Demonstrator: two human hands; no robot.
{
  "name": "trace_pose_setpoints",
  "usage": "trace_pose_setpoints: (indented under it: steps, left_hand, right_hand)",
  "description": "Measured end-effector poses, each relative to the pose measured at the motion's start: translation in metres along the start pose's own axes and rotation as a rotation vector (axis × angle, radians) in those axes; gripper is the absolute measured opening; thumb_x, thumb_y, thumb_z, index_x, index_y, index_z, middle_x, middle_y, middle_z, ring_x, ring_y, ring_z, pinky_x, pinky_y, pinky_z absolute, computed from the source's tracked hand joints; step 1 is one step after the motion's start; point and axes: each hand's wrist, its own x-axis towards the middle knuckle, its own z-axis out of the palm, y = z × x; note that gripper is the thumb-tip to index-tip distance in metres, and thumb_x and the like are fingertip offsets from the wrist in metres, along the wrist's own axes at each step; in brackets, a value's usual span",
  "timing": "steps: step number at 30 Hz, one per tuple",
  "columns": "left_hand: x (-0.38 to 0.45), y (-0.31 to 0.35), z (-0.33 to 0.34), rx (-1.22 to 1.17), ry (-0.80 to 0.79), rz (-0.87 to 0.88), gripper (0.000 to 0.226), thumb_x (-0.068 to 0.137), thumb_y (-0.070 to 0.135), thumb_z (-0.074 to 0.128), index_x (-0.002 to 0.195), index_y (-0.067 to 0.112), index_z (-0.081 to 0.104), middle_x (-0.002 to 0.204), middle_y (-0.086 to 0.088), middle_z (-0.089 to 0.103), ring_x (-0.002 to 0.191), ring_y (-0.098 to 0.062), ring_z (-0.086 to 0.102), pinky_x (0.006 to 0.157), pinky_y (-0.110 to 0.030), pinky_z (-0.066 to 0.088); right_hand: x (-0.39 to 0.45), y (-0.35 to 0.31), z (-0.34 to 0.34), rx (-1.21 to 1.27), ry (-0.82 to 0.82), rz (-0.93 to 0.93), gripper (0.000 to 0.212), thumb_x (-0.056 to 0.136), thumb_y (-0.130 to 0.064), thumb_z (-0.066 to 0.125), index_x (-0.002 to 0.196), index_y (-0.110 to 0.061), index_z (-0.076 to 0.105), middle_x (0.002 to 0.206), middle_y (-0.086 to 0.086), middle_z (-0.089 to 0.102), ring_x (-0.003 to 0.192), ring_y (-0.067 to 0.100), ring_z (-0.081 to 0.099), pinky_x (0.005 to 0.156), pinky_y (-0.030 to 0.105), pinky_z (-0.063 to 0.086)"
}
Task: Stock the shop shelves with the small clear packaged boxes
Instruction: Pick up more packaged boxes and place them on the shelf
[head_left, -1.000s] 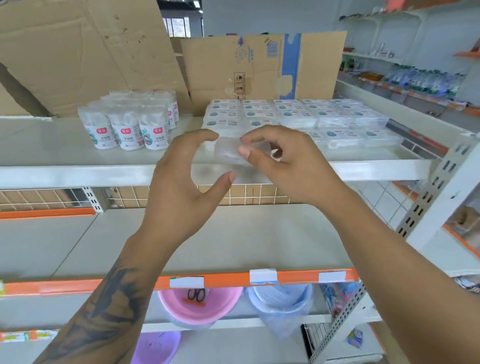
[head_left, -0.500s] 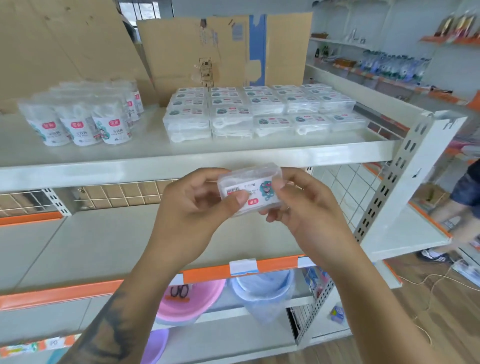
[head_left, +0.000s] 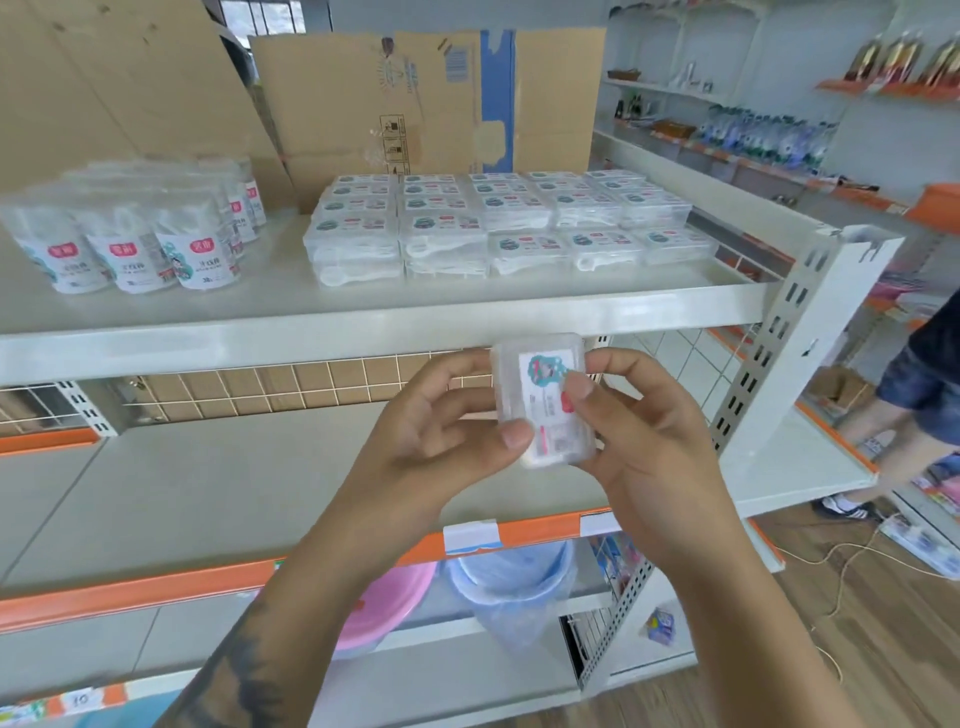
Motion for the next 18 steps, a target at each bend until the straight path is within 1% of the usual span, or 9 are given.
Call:
trace_pose_setpoints:
  steps: [2,5,7,9,10,12,14,16,18]
  left_hand:
    - [0.004,0.001,-0.006,0.003,-0.082,0.046,0.072,0.076,0.02,0.08,0.143,0.02,0.052,0.128,-0.008,0.07,0.113,-0.02,0.068,0.091,-0.027,0.053]
    - [0.009,0.002,-0.009,0.129,-0.161,0.12,0.081,0.076,0.011,0.084,0.147,0.018,0.047,0.137,-0.007,0.063,0.124,-0.025,0.062,0.102,-0.035,0.05]
    - [0.012,0.001,-0.011,0.212,-0.181,0.133,0.076,0.074,0.006,0.088,0.141,0.014,0.053,0.134,-0.004,0.065,0.121,-0.024,0.064,0.101,-0.035,0.049]
    - [0.012,-0.001,-0.01,0.285,-0.168,0.154,0.071,0.068,0.006,0.09,0.132,0.012,0.058,0.125,-0.002,0.071,0.116,-0.023,0.067,0.101,-0.033,0.05]
    - [0.012,-0.002,-0.01,0.311,-0.144,0.175,0.07,0.065,0.009,0.093,0.127,0.014,0.061,0.122,-0.001,0.072,0.115,-0.023,0.068,0.103,-0.034,0.05]
    - [0.015,-0.004,-0.009,0.308,-0.067,0.217,0.068,0.062,0.019,0.097,0.121,0.019,0.063,0.118,0.0,0.074,0.114,-0.022,0.068,0.103,-0.035,0.05]
    - [0.017,-0.005,-0.008,0.256,0.011,0.237,0.064,0.061,0.025,0.094,0.117,0.022,0.063,0.115,0.001,0.075,0.111,-0.019,0.07,0.098,-0.03,0.051]
    - [0.019,-0.006,-0.005,0.22,0.044,0.243,0.062,0.062,0.027,0.093,0.116,0.022,0.062,0.113,0.001,0.076,0.108,-0.019,0.071,0.095,-0.027,0.051]
    - [0.021,-0.006,-0.001,0.234,0.055,0.257,0.061,0.065,0.026,0.093,0.117,0.02,0.061,0.114,0.001,0.076,0.108,-0.019,0.072,0.094,-0.026,0.052]
  right_hand:
    - [0.0,-0.003,-0.007,-0.065,-0.081,0.014,0.02,0.074,-0.029,0.077,0.09,-0.019,0.072,0.086,0.013,0.073,0.077,0.028,0.065,0.069,0.041,0.054]
    - [0.0,-0.007,-0.013,-0.135,-0.18,0.033,0.02,0.077,-0.03,0.076,0.093,-0.017,0.074,0.09,0.013,0.074,0.08,0.026,0.065,0.068,0.033,0.052]
    - [0.001,-0.008,-0.018,-0.188,-0.233,0.003,0.023,0.081,-0.03,0.079,0.097,-0.015,0.075,0.089,0.012,0.073,0.081,0.022,0.065,0.07,0.032,0.051]
    - [0.001,-0.008,-0.023,-0.282,-0.269,-0.048,0.019,0.086,-0.024,0.078,0.102,-0.013,0.075,0.094,0.012,0.073,0.084,0.02,0.066,0.072,0.03,0.052]
    - [0.0,-0.009,-0.027,-0.325,-0.286,-0.064,0.021,0.087,-0.02,0.074,0.107,-0.011,0.074,0.1,0.012,0.074,0.089,0.02,0.067,0.075,0.03,0.053]
    - [-0.004,-0.01,-0.033,-0.409,-0.318,-0.087,0.037,0.086,-0.019,0.073,0.122,-0.013,0.069,0.116,0.01,0.071,0.108,0.023,0.067,0.085,0.035,0.056]
    - [-0.008,-0.011,-0.038,-0.634,-0.307,-0.256,0.05,0.083,-0.023,0.077,0.132,-0.021,0.065,0.129,0.001,0.065,0.122,0.024,0.061,0.095,0.039,0.053]
    - [-0.009,-0.01,-0.039,-0.88,-0.263,-0.471,0.052,0.082,-0.023,0.081,0.131,-0.025,0.065,0.132,-0.007,0.062,0.126,0.021,0.059,0.098,0.033,0.05]
    - [-0.004,-0.013,-0.035,-0.968,-0.24,-0.556,0.05,0.082,-0.025,0.087,0.129,-0.026,0.068,0.131,-0.012,0.061,0.123,0.016,0.06,0.097,0.027,0.05]
